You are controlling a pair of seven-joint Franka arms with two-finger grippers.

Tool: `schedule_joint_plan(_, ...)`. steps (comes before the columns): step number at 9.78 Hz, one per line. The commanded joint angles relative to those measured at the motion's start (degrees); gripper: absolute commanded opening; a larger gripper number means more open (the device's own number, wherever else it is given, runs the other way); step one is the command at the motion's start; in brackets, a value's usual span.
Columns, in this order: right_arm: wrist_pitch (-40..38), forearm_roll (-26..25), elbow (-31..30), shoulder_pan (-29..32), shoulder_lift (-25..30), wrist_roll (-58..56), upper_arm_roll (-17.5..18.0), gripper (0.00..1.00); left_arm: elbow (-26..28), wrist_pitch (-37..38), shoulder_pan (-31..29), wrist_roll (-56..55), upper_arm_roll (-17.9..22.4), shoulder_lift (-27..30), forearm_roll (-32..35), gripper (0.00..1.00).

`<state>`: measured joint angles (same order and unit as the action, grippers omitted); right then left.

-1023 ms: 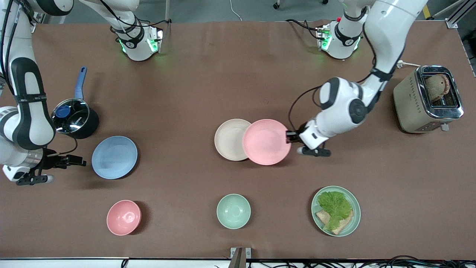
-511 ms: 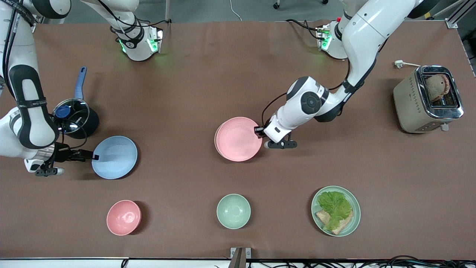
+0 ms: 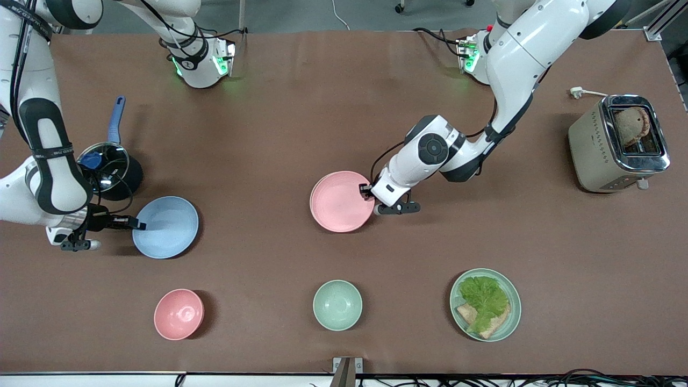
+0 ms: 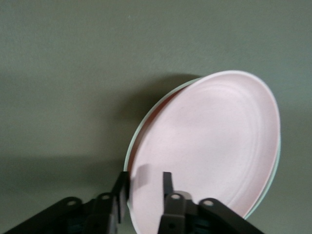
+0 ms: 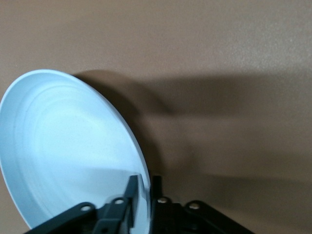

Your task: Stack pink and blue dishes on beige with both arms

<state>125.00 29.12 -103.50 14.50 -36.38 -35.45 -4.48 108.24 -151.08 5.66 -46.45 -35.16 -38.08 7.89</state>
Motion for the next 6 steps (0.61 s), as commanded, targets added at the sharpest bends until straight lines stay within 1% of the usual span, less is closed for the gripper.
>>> schedule_joint_plan(1, -4.2, 1.7, 1.7, 1.4, 1.0, 0.3, 0.6, 0.01, 2.8, 7.8, -0.8, -0.5, 0.4, 7.2, 1.2, 1.00)
schedule_joint_plan(2, -8.0, 0.9, 5.0, 1.4, 1.4, 2.5, 0.2, 0.01, 2.8, 14.6, -1.5, 2.8, 1.1, 11.7, 1.2, 1.00)
schedule_joint_plan(3, -14.4, 0.9, 9.5, 0.8, 2.1, 4.7, -0.8, 0.01, 2.6, 21.4, -2.7, 7.5, 2.5, 16.5, 1.2, 1.00)
schedule_joint_plan(4, -19.8, -1.1, 14.5, 0.0, 2.4, 10.3, -1.4, 0.01, 2.5, 25.8, -2.6, 10.2, 6.2, 21.4, 1.2, 1.00)
schedule_joint_plan(5, -23.2, -2.8, 17.3, -1.1, 2.6, 15.0, -1.1, 0.01, 2.4, 27.0, -2.6, 16.3, 10.1, 25.4, 0.4, 1.00)
schedule_joint_plan(6, -23.4, -3.0, 17.2, -4.4, 4.4, 18.7, -1.1, 0.01, 2.3, 27.6, -2.6, 21.3, 14.1, 28.9, 0.1, 1.00)
